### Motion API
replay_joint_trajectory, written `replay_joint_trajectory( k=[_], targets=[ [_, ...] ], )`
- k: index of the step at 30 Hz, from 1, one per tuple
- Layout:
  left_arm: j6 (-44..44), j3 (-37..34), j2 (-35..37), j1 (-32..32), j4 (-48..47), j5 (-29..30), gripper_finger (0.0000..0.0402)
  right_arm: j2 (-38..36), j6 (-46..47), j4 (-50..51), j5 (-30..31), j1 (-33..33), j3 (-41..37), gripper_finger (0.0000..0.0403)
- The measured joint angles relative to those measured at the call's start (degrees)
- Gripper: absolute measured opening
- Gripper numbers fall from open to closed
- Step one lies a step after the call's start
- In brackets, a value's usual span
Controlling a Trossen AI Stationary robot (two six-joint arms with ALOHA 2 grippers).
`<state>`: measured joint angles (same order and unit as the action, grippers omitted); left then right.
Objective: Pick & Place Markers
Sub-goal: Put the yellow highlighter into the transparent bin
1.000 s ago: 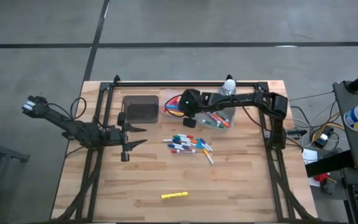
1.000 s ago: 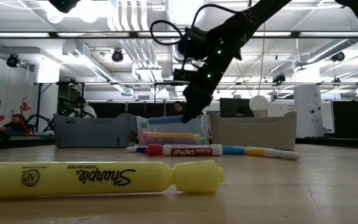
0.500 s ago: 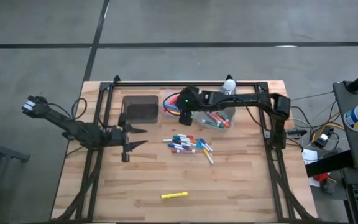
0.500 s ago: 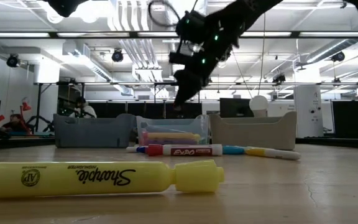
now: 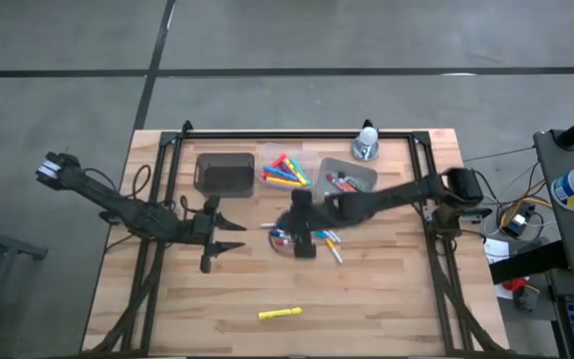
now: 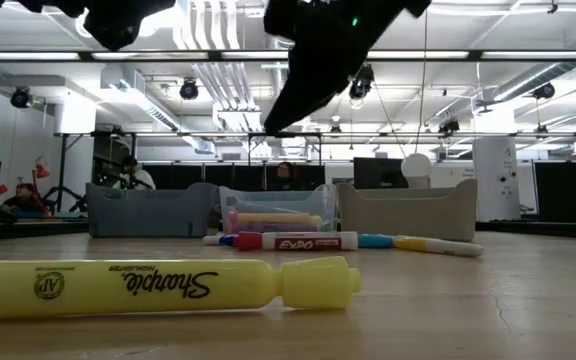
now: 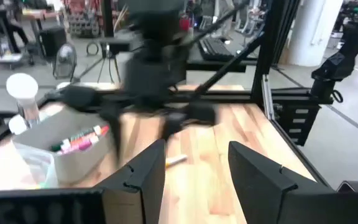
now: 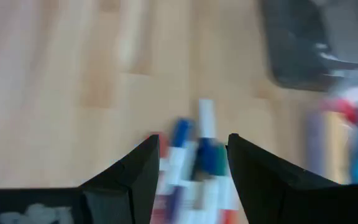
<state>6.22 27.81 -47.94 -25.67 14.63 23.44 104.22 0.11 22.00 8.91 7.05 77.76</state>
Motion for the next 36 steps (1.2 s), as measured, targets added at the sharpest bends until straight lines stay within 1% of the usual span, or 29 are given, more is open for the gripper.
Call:
replay_joint_trajectory(
  k=[4, 9, 13, 16, 19, 22, 28, 32, 36],
  targets=[
    [2.7, 0.0, -2.8, 0.0, 0.8, 0.0, 0.017, 0.0, 3.9, 0.0, 0.0, 6.5, 0.0, 0.0171],
    [3.7, 0.0, -7.2, 0.0, 5.9, 0.1, 0.017, 0.1, 4.4, -1.2, -0.1, 13.0, 0.0, 0.0166],
    [6.1, 0.0, -9.8, 0.0, 8.1, 0.1, 0.017, 0.6, 4.6, -7.1, -0.1, 15.8, 0.0, 0.0166],
    [8.8, 0.0, -10.8, -0.1, 8.5, 0.1, 0.017, 2.4, 4.6, -9.4, -0.4, 16.7, 0.0, 0.0166],
    [9.2, 0.0, -11.1, -0.5, 9.4, -0.3, 0.017, 4.4, 6.3, -9.4, -1.3, 16.7, 0.3, 0.0166],
    [7.3, 0.0, -11.1, -1.8, 11.4, -1.4, 0.017, 6.5, 7.7, -10.2, -3.2, 16.4, 0.6, 0.0165],
    [5.8, 0.0, -11.2, -5.7, 15.7, -3.1, 0.017, 12.1, 7.4, -10.7, -3.9, 16.6, 2.6, 0.0164],
    [5.1, 0.0, -11.2, -7.5, 17.6, -3.3, 0.017, 15.5, 7.6, -10.5, -8.1, 16.8, 5.4, 0.0161],
    [4.3, 0.0, -11.1, -8.2, 18.3, -3.4, 0.017, 19.0, 7.4, -10.2, -10.9, 17.5, 8.3, 0.0155]
  ],
)
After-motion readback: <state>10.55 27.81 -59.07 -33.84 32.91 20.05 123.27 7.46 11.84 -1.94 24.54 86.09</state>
